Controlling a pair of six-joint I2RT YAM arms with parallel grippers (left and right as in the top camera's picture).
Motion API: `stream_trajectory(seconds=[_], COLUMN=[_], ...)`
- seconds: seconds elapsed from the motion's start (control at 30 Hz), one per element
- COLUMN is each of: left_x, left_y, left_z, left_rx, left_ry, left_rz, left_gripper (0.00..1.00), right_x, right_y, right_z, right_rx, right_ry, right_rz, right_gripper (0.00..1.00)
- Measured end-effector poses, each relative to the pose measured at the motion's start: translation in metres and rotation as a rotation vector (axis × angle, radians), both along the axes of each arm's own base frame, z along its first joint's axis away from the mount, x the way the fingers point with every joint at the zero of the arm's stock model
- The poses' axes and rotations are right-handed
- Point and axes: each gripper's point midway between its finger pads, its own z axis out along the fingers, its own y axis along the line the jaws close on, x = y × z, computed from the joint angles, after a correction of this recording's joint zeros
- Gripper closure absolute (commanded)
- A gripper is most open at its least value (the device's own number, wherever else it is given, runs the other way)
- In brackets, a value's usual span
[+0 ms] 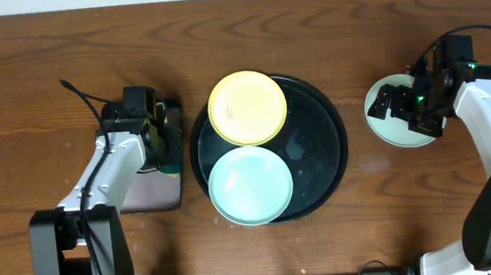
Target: Clean dirty plates on tray and stack at the side
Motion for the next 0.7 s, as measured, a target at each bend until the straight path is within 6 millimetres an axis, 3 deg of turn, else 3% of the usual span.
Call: stream_trajectory(seconds=[0.7], left_x=[-0.002], left_y=[-0.019], left_z=[0.001], left_rx=[-0.070], left_ry=[0.006], left_rz=[-0.020], left_gripper=[0.93], right_x=[0.000], right_y=[0.000], right_z=[0.000], right_rx=[0.000], right_ry=[0.000], right_rz=[0.000], right_gripper=[0.01])
